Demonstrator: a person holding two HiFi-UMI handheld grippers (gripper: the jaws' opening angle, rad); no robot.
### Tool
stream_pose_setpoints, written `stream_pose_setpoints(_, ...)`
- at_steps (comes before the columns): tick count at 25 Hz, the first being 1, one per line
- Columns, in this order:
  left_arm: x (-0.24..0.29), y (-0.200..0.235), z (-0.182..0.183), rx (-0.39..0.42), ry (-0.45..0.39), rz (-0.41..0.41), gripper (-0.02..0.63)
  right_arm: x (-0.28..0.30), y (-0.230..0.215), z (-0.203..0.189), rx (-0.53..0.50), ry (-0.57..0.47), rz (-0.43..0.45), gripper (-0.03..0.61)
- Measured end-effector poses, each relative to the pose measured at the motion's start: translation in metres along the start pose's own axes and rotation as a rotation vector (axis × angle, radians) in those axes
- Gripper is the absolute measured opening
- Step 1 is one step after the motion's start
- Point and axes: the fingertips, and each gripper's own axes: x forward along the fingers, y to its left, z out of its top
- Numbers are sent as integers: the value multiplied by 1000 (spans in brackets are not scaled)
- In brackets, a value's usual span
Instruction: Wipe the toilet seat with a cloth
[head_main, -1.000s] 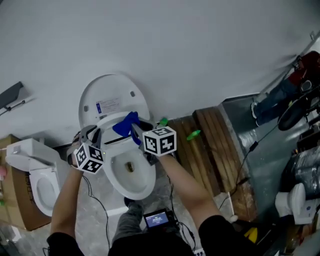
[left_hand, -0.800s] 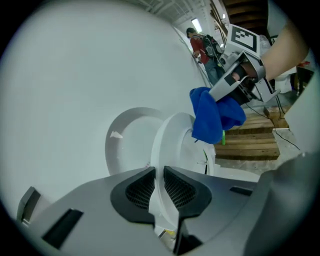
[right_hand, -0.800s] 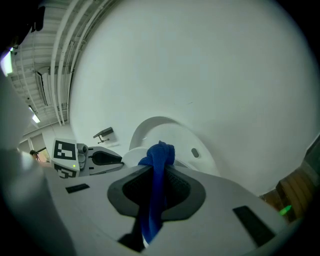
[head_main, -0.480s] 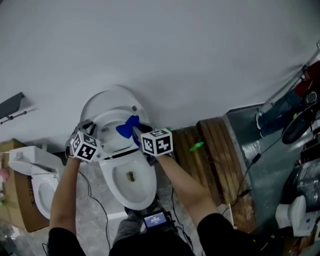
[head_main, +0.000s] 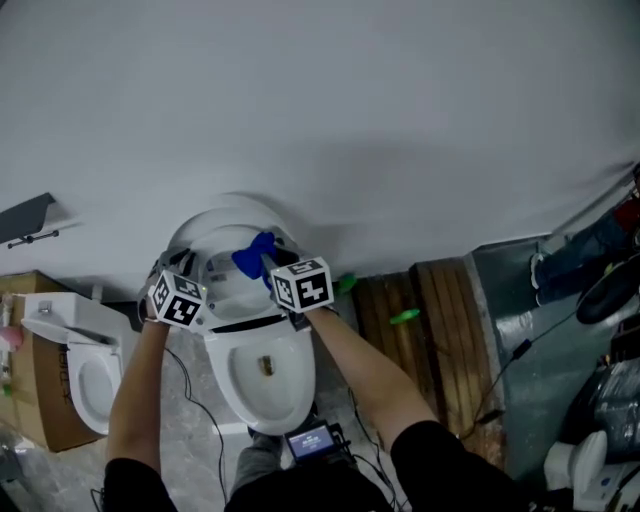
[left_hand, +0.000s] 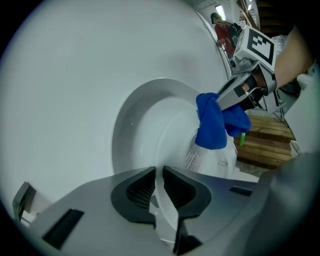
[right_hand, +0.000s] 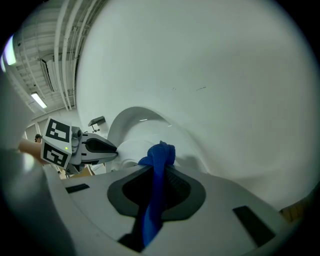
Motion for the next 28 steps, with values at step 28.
stream_pose_setpoints(28,-61,-18,-34,-97,-42,131,54,12,4,37,-162,-85,-62,48)
